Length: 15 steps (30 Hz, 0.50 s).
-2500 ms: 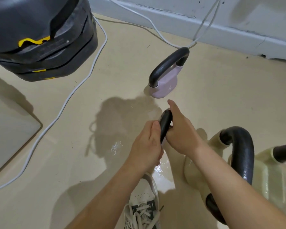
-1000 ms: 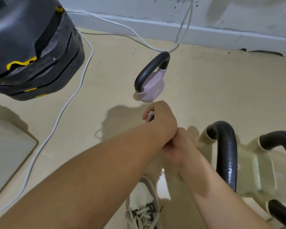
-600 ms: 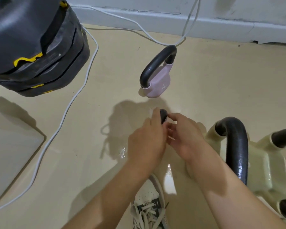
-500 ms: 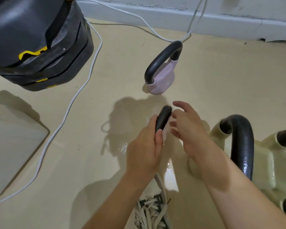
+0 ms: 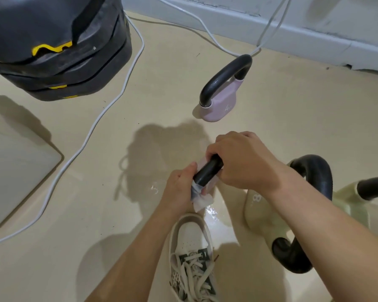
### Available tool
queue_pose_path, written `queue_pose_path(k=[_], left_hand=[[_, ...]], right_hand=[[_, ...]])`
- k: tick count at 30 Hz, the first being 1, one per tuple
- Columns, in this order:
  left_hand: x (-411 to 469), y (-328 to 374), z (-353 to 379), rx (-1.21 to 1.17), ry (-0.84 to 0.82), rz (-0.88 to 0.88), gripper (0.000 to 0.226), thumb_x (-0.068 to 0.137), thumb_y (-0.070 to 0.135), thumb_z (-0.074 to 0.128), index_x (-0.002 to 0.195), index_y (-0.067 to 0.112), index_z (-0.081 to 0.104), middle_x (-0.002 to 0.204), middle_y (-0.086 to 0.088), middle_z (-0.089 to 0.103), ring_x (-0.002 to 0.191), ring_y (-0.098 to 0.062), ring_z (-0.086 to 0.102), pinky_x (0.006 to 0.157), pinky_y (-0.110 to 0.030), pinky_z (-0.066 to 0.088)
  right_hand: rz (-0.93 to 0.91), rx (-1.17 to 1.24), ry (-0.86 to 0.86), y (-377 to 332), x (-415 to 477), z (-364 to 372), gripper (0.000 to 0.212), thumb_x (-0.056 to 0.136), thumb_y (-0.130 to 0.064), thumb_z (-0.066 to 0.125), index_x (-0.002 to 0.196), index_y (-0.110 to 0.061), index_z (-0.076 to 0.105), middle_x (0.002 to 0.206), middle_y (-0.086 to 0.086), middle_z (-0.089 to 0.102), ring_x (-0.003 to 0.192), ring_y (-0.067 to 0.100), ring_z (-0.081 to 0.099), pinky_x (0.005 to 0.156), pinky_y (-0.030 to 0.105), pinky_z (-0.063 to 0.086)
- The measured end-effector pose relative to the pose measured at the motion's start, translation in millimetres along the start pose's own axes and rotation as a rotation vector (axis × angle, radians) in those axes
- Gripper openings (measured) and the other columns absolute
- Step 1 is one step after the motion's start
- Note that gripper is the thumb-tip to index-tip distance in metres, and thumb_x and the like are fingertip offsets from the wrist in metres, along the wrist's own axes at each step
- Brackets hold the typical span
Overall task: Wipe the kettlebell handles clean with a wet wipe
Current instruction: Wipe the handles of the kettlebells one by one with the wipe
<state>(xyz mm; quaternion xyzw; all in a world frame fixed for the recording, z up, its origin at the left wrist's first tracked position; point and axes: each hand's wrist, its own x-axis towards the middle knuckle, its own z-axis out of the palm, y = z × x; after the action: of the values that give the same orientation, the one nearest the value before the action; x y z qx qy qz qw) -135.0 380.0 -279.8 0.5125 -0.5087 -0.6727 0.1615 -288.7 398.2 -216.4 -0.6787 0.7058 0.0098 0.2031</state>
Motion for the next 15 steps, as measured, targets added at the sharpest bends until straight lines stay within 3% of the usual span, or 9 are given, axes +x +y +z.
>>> queue_pose_path(k=[3,6,9,12,15], left_hand=[[8.9,9.3,-1.5,-0.058,0.126,-0.033,0.055,0.102,0.031,0.037,0.060,0.001,0.058,0.060,-0.018,0.055,0.046,-0.012,0.046,0.042,-0.014,0.036],[16.4,17.2,-0.7,-0.102,0.182,0.053,0.059,0.104,0.030,0.036,0.056,0.004,0.059,0.049,-0.007,0.053,0.043,-0.007,0.047,0.044,-0.015,0.038],[19.9,14.5,3.6,-0.050,0.179,0.210,0.047,0.101,0.033,0.042,0.066,0.012,0.064,0.065,0.000,0.062,0.063,-0.011,0.056,0.063,-0.023,0.045],[20.5,7.3,13.9,0.007,0.196,0.336,0.030,0.096,0.032,0.037,0.084,0.024,0.063,0.079,0.015,0.062,0.075,-0.001,0.055,0.071,-0.013,0.041],[23.7,11.6,23.9,0.014,0.152,0.368,0.027,0.099,0.030,0.033,0.095,0.030,0.060,0.089,0.019,0.060,0.080,0.007,0.053,0.074,-0.006,0.039]], right_hand=[[0.062,0.025,-0.037,6.2,-0.8,5.4,0.010,0.073,-0.030,0.065,0.079,-0.028,0.057,0.073,-0.008,0.054,0.077,0.019,0.054,0.065,0.027,0.032],[0.205,0.091,-0.132,7.2,-4.5,13.5,0.030,0.072,-0.047,0.069,0.065,-0.024,0.052,0.064,-0.004,0.054,0.062,0.021,0.054,0.047,0.027,0.029],[0.319,0.195,-0.194,3.9,-12.7,17.4,0.034,0.074,-0.052,0.065,0.069,-0.019,0.058,0.059,-0.004,0.055,0.056,0.019,0.053,0.048,0.027,0.035],[0.433,0.260,-0.183,0.7,-20.3,25.5,0.031,0.078,-0.044,0.060,0.062,-0.020,0.050,0.057,-0.003,0.053,0.057,0.019,0.053,0.050,0.027,0.034],[0.570,0.453,-0.140,-2.8,-26.3,36.0,0.027,0.079,-0.033,0.061,0.058,-0.022,0.047,0.056,-0.003,0.052,0.055,0.020,0.052,0.048,0.027,0.034]])
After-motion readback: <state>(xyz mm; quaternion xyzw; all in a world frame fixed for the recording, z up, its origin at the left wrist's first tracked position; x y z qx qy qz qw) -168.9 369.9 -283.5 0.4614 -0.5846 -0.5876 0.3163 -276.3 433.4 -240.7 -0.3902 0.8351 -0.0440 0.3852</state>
